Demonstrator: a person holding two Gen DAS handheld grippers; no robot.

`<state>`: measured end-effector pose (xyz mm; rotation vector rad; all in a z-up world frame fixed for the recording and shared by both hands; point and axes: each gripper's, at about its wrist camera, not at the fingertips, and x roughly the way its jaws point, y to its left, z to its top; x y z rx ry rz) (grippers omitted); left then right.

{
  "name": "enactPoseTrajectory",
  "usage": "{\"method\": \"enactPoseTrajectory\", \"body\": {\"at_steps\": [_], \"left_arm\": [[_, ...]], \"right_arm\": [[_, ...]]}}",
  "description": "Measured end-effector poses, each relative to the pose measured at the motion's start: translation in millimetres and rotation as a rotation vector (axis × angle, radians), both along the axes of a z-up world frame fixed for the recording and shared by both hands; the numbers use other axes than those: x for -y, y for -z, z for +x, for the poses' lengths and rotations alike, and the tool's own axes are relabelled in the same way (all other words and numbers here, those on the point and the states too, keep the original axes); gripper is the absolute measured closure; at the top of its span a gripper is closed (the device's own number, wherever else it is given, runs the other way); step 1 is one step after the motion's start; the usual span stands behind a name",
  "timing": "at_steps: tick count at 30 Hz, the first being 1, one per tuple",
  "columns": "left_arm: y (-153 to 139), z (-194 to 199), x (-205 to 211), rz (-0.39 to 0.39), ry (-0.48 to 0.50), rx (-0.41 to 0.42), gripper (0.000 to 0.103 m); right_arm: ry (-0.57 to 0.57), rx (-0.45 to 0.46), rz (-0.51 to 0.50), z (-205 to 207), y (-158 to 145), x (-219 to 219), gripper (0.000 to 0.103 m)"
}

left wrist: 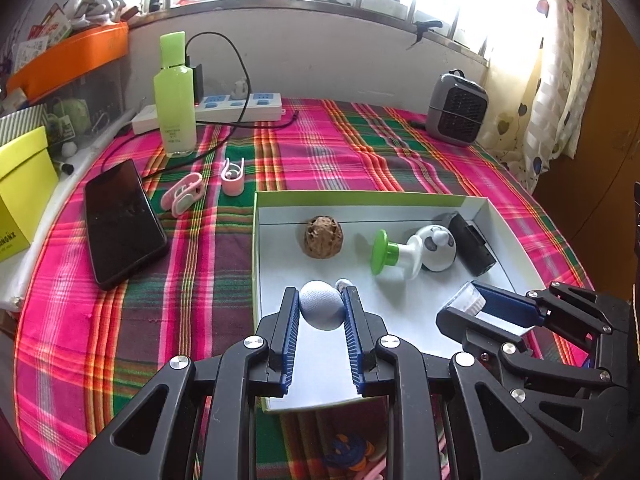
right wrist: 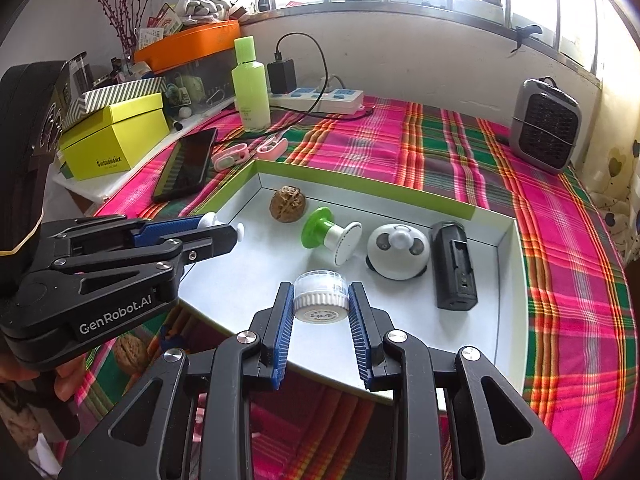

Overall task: Organize objects
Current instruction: 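Carry the white knob and brush cap over the box with both tools, then lower the white knob and brush cap into the box and open both tools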

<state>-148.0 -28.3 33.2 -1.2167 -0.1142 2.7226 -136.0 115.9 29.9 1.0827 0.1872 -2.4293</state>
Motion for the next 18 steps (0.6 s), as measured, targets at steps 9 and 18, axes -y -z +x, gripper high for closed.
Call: {"method": "enactPoseTrajectory", "body": {"at_steps": [9,18], "left_arm": [[2.7,-16.6,0.9,-0.014,0.012,0.008,0.083],[7.9,-28.9,-3.6,-0.028,0.032,0.023,0.083]], "right_arm": [[-0.031,0.027,0.004,-11.1,8.2,12.7,0.074],[-0.057,0.045,0.005,-17.2,14.9,20.8,0.074]]}}
